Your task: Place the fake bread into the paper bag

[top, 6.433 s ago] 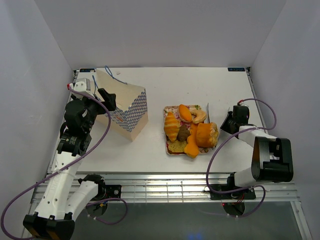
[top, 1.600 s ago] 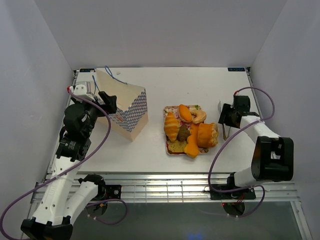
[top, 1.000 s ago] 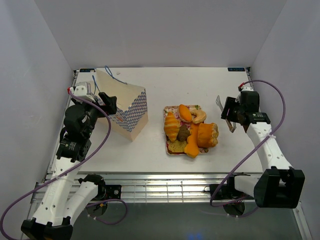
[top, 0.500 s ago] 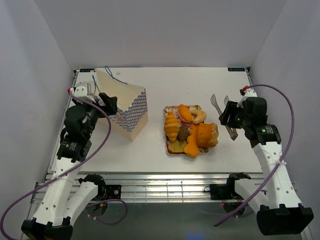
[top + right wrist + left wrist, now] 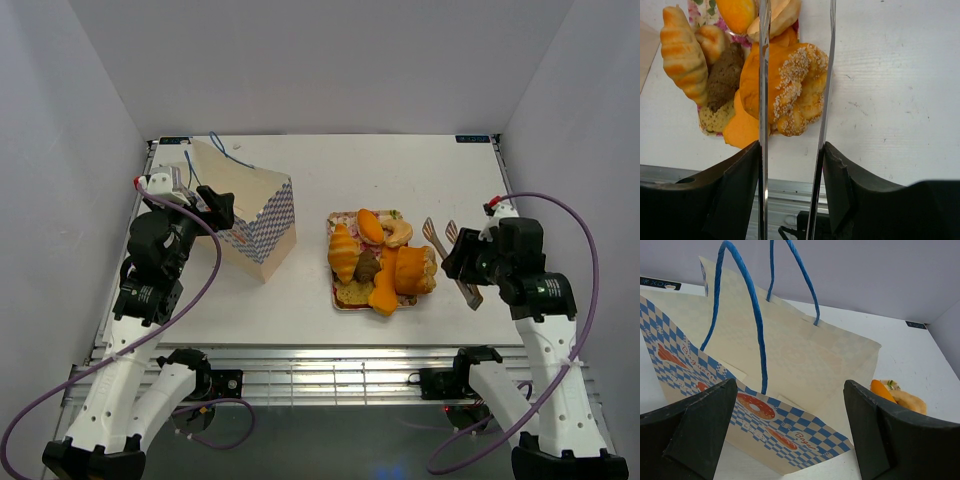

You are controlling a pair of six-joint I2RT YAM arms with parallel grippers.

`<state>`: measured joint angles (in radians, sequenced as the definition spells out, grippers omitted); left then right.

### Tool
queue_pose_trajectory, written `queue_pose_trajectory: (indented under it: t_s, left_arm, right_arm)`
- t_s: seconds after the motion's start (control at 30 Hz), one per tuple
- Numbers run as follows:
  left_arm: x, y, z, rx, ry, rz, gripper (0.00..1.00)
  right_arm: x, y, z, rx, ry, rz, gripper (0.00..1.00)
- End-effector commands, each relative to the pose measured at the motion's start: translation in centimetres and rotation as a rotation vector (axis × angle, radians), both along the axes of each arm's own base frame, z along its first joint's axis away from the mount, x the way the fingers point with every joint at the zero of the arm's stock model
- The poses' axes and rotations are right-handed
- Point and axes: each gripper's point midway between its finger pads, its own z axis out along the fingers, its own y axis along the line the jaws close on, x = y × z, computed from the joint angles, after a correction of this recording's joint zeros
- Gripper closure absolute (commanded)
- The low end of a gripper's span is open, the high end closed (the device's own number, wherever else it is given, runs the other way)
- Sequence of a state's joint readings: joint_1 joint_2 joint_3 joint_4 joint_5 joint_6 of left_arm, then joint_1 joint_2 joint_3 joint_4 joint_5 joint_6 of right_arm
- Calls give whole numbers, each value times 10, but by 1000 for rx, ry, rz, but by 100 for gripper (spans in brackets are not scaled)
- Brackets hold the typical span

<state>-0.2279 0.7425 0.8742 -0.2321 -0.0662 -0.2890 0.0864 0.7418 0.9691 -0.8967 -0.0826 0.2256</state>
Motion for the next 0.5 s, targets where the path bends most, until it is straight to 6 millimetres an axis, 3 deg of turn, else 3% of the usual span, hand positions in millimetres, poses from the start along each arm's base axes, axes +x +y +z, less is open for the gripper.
queue_pose_trajectory:
  t_s: [0.0,0.3,0.47]
  left_arm:
    - [-3,-3,7,-12,-25,-16,2]
    - [-4,-2,8,-17,-29,-10,2]
    - [-4,-2,6,-15,-23,-11,2]
  right_arm:
    - [-15,3,14,13,-6,18,44]
    - [-40,9,29,46,-4,54,46]
    - [-52,12,23,58,30,76,46]
